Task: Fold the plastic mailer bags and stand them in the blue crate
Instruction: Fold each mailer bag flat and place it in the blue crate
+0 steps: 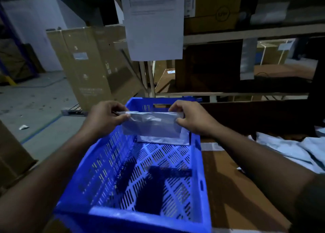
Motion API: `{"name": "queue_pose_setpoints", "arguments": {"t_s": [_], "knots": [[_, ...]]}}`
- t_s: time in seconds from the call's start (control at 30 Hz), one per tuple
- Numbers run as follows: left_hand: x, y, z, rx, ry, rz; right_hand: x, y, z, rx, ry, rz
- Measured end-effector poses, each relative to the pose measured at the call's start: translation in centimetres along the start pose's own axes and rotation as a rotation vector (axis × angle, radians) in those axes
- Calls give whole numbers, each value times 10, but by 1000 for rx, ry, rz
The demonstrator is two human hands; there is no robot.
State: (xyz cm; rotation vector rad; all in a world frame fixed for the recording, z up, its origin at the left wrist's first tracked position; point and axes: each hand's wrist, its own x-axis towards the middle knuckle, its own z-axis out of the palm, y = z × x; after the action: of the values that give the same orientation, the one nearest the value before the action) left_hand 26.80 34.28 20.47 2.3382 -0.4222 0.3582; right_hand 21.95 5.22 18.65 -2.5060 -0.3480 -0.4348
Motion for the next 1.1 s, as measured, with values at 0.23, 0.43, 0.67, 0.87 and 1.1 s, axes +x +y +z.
{"name": "queue_pose_setpoints", "arguments": {"t_s": [0.23,0.43,0.67,0.87,1.1], "knots": [[42,-44,62,250,-232,37,23,13,46,-464,-328,112],[72,-49,95,314,-432,26,43,23,65,-713,-410,183],[89,-60,124,414,-482,-11,59,32,82,-817,-481,261],[98,-64,137,505,-413,37,68,35,87,-883,-445,245],[104,-70,138,583,-353,41,79,36,86,-775,-342,281]]}}
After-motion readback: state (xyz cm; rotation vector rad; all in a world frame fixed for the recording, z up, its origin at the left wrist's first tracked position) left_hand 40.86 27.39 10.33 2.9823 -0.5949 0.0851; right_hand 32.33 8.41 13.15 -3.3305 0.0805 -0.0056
